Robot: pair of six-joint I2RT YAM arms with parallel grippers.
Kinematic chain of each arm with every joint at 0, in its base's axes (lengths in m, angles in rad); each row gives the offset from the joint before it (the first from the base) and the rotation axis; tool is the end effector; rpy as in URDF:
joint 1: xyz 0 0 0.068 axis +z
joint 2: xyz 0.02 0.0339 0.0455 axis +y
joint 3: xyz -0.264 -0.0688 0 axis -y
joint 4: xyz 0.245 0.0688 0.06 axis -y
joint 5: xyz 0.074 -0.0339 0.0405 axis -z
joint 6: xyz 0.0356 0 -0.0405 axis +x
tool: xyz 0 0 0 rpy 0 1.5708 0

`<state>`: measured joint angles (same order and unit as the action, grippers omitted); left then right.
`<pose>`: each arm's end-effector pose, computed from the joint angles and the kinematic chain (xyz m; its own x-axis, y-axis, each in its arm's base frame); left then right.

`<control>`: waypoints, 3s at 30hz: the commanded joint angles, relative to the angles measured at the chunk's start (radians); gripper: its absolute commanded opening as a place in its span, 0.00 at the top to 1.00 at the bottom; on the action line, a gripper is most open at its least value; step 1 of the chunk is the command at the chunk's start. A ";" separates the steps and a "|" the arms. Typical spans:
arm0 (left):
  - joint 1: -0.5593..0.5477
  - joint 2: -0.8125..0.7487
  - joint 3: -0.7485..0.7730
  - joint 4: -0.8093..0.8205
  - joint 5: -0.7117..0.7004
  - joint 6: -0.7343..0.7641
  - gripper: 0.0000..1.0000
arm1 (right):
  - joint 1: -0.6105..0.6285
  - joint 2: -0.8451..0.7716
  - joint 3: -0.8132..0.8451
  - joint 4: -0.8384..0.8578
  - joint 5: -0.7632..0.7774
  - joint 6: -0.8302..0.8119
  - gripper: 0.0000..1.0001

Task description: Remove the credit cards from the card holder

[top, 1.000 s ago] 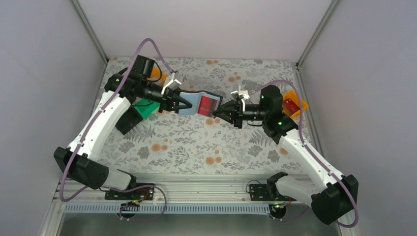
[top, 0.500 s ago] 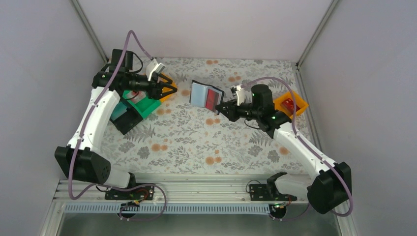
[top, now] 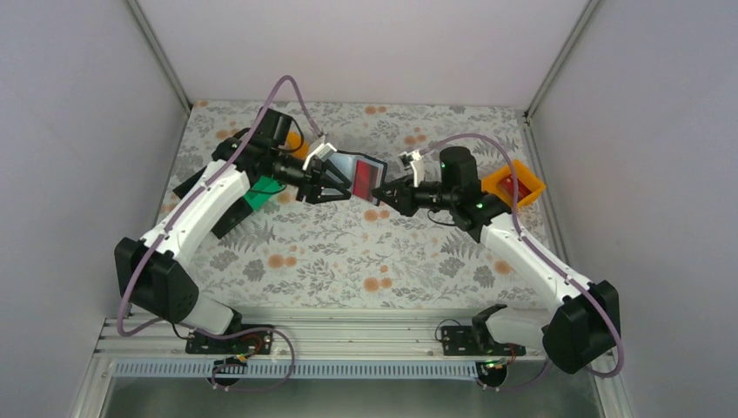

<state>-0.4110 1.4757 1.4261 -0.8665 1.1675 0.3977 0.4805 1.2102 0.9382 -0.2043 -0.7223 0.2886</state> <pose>0.2584 -0.1483 0.3543 -0.4108 0.3449 -0.8440 0.8995 0.0027 -0.4368 0.2272 0.1450 0.3063 -0.6367 -0.0911 -0.7657 -0.7162 0.4378 0.5435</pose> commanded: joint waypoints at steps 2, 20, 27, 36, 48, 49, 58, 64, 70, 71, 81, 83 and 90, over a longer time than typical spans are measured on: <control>0.005 0.005 -0.037 0.097 0.003 -0.057 0.54 | 0.050 -0.046 0.013 0.065 -0.120 -0.059 0.96; 0.023 -0.048 -0.062 0.112 -0.109 -0.065 0.51 | 0.070 -0.107 0.026 0.056 -0.188 -0.148 0.96; -0.027 -0.042 -0.032 0.082 -0.011 -0.033 0.51 | 0.071 -0.080 0.024 0.066 -0.224 -0.159 0.96; -0.075 0.005 0.048 -0.018 0.182 0.060 0.52 | 0.070 -0.090 0.024 0.061 -0.224 -0.219 0.96; -0.129 -0.040 0.011 -0.069 0.154 0.139 0.63 | 0.045 -0.096 0.028 0.116 -0.149 -0.161 0.96; -0.131 -0.042 0.003 -0.056 0.113 0.127 0.67 | 0.044 -0.100 0.034 0.114 -0.142 -0.159 0.96; -0.182 -0.019 0.005 0.020 0.006 0.059 0.94 | 0.044 -0.081 0.061 0.117 -0.141 -0.156 0.96; -0.181 0.003 0.005 0.036 0.018 0.014 0.98 | 0.044 -0.079 0.052 0.123 -0.132 -0.157 0.96; -0.062 -0.060 -0.123 0.131 0.022 -0.061 0.98 | 0.026 -0.087 -0.030 0.131 -0.088 -0.136 0.96; -0.039 -0.065 -0.154 0.154 0.021 -0.074 0.98 | 0.025 -0.081 -0.046 0.140 -0.077 -0.125 0.96; 0.073 0.125 -0.297 0.263 -0.002 -0.095 0.97 | 0.004 0.107 -0.085 0.155 0.017 -0.084 0.96; 0.080 0.157 -0.304 0.262 -0.021 -0.049 0.98 | 0.002 0.165 -0.085 0.154 0.008 -0.096 0.96; 0.080 0.201 -0.318 0.295 -0.037 0.013 0.98 | 0.002 0.257 -0.030 0.077 0.000 -0.147 0.96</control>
<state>-0.3309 1.6653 1.0767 -0.6029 1.1137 0.3363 0.4881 1.4540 0.8608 -0.1101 -0.7181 0.1879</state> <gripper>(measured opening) 0.026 0.098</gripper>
